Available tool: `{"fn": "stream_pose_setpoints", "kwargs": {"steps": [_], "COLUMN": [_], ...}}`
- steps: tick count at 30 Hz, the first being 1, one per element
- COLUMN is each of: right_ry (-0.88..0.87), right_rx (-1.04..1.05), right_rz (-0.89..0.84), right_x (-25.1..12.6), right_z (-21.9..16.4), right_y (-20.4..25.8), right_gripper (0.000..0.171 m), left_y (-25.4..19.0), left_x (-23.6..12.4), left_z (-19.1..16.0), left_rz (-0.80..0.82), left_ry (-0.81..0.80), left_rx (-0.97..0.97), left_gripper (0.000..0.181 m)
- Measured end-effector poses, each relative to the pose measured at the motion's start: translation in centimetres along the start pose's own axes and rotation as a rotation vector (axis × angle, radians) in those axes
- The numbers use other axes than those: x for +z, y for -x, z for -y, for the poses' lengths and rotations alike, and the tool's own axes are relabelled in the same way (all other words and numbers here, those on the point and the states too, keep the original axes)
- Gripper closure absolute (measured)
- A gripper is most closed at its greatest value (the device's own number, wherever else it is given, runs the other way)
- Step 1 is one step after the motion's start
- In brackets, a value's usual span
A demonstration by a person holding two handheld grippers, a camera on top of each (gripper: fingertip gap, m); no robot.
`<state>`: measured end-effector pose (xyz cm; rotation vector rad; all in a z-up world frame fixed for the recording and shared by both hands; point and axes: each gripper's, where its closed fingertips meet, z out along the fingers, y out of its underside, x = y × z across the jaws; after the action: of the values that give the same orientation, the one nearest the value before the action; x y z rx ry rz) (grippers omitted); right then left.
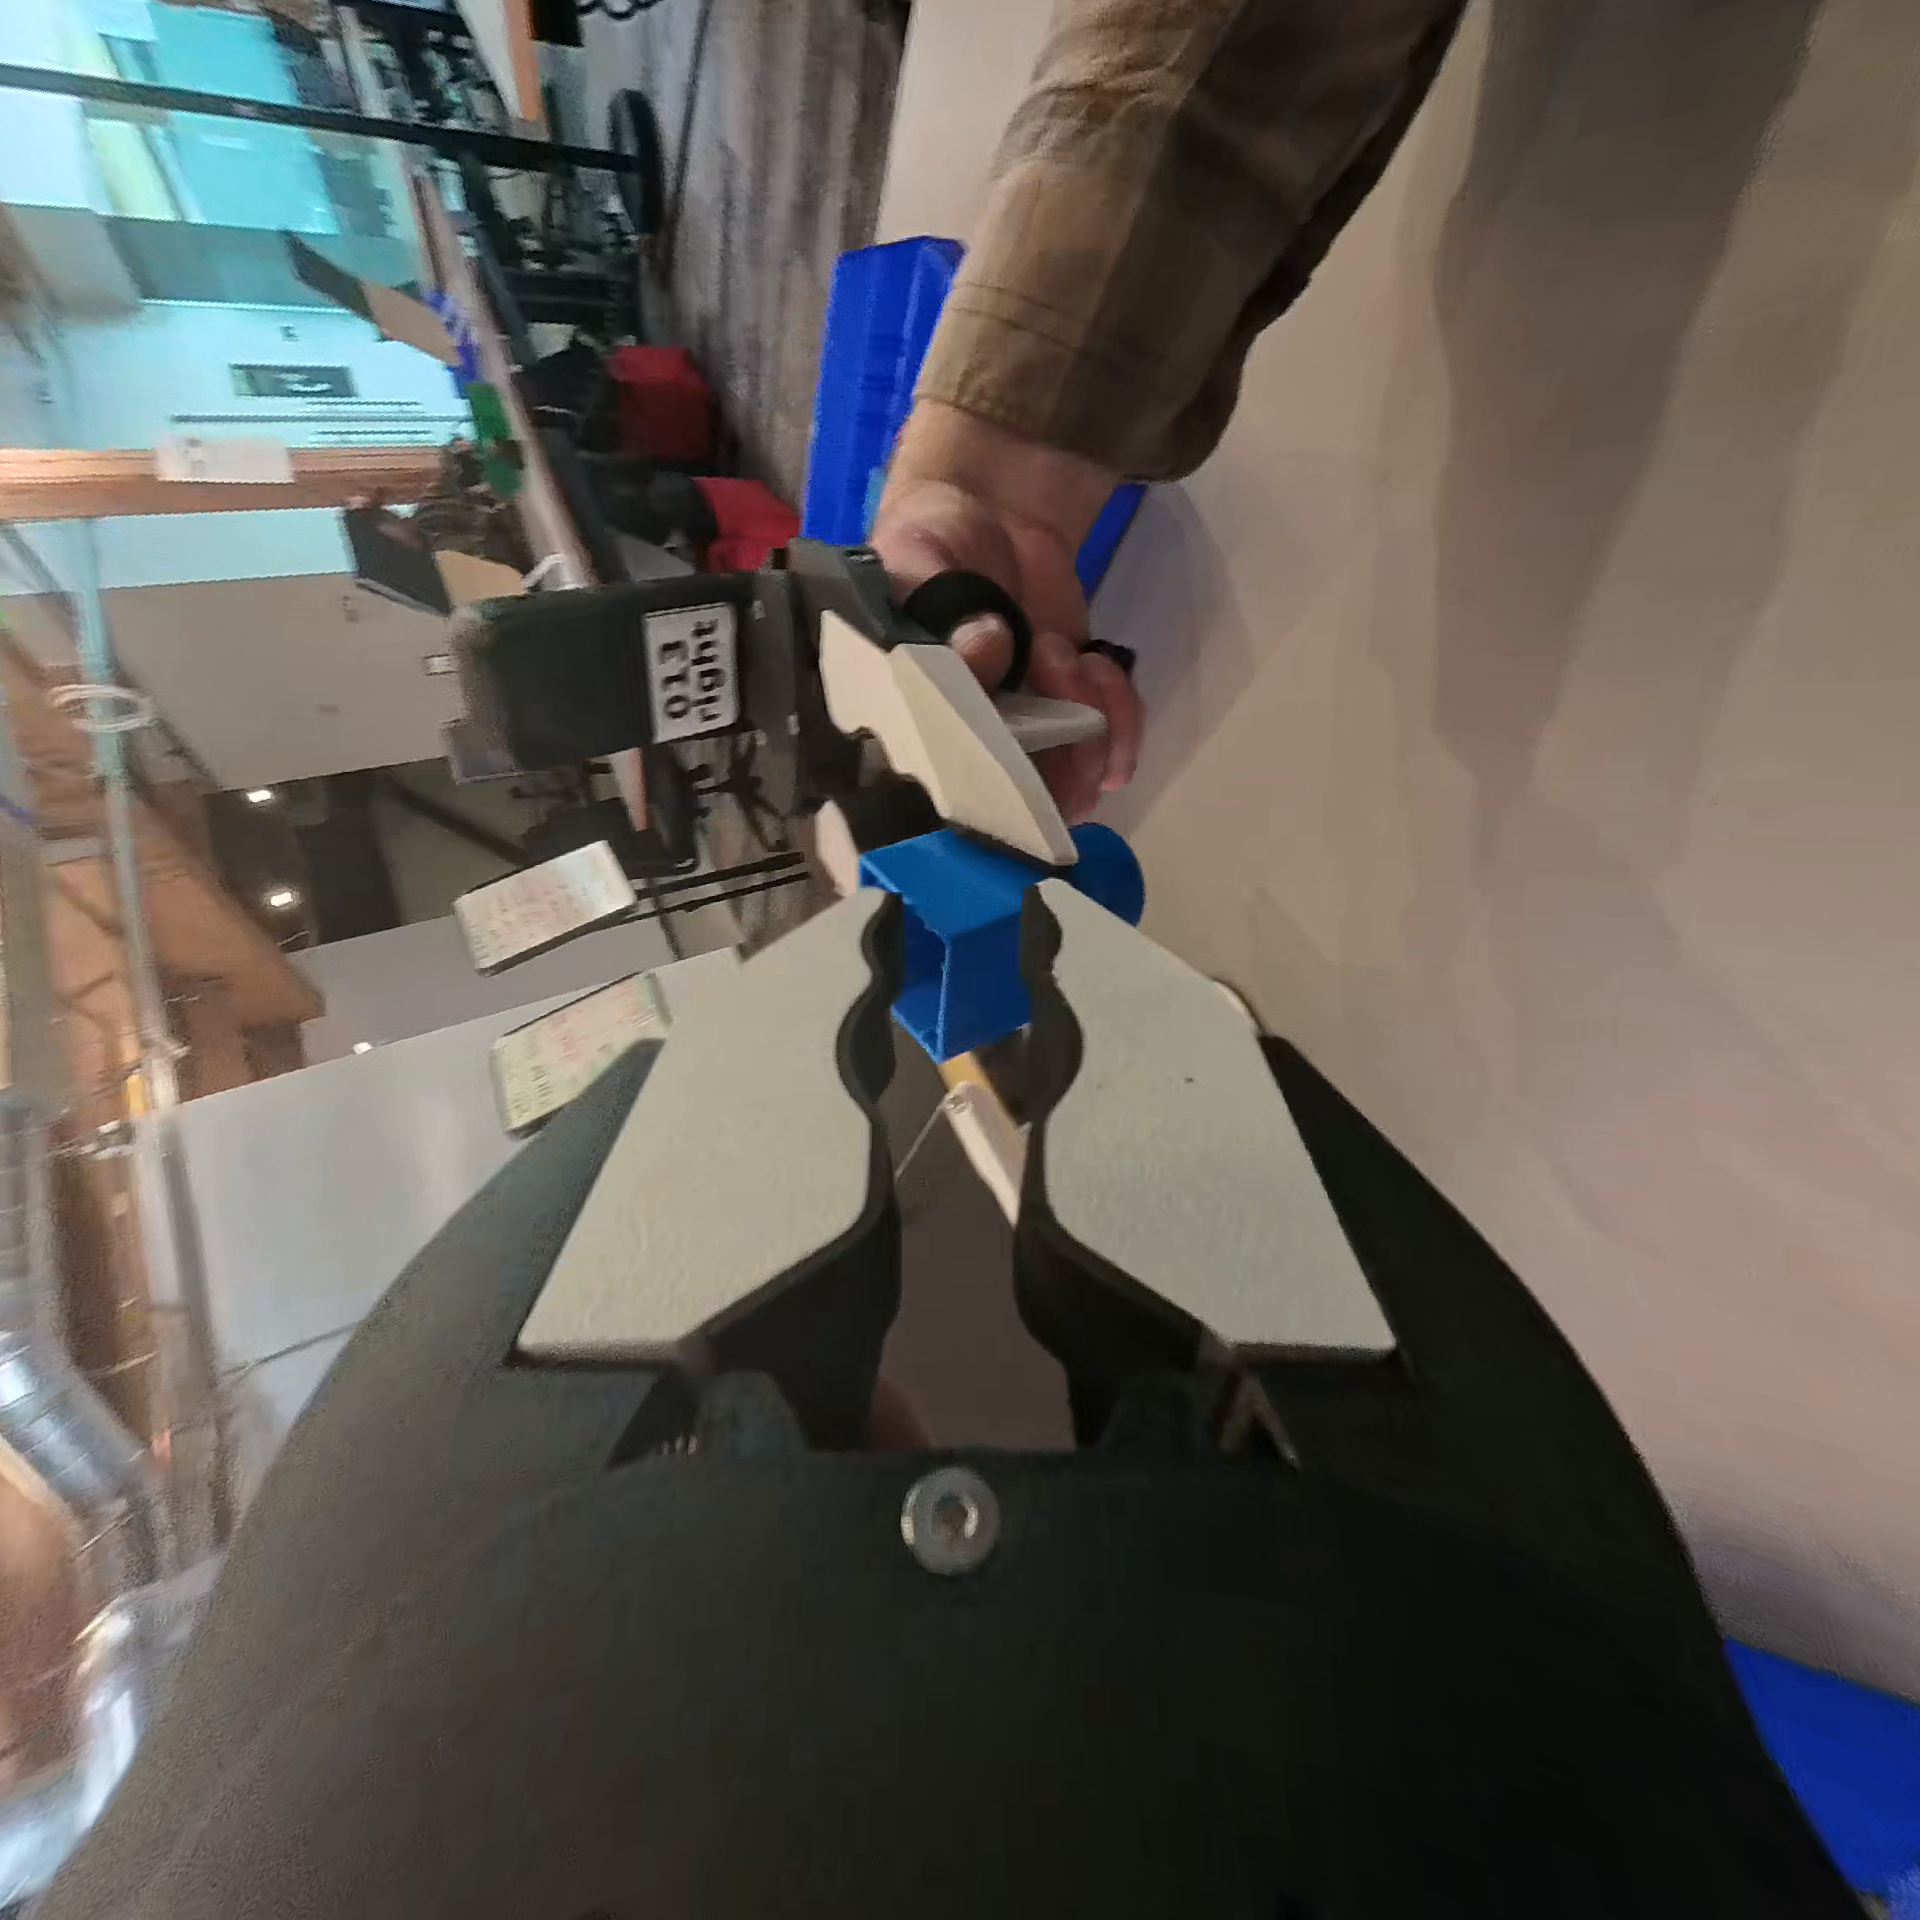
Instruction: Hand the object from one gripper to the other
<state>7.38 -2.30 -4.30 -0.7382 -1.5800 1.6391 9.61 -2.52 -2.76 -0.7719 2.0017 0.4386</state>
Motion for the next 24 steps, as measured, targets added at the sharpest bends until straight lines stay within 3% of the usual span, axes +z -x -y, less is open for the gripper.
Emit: {"fn": "stream_pose_setpoints", "kwargs": {"steps": [12, 24], "right_ry": [0.219, 0.262], "right_rx": [-0.052, -0.064], "right_rz": [0.058, 0.029], "right_x": [0.4, 0.3], "right_z": [-3.2, -3.6], "right_y": [1.8, 1.5], "right_gripper": [0.138, 0.138], "left_y": [-2.6, -3.1], "left_x": [0.5, 0.4], "left_z": [1.6, 1.2], "left_rz": [-0.254, -0.197], "left_ry": [-0.046, -0.024], "left_rx": [-0.066, -0.065], "left_gripper": [0.181, 0.181]}}
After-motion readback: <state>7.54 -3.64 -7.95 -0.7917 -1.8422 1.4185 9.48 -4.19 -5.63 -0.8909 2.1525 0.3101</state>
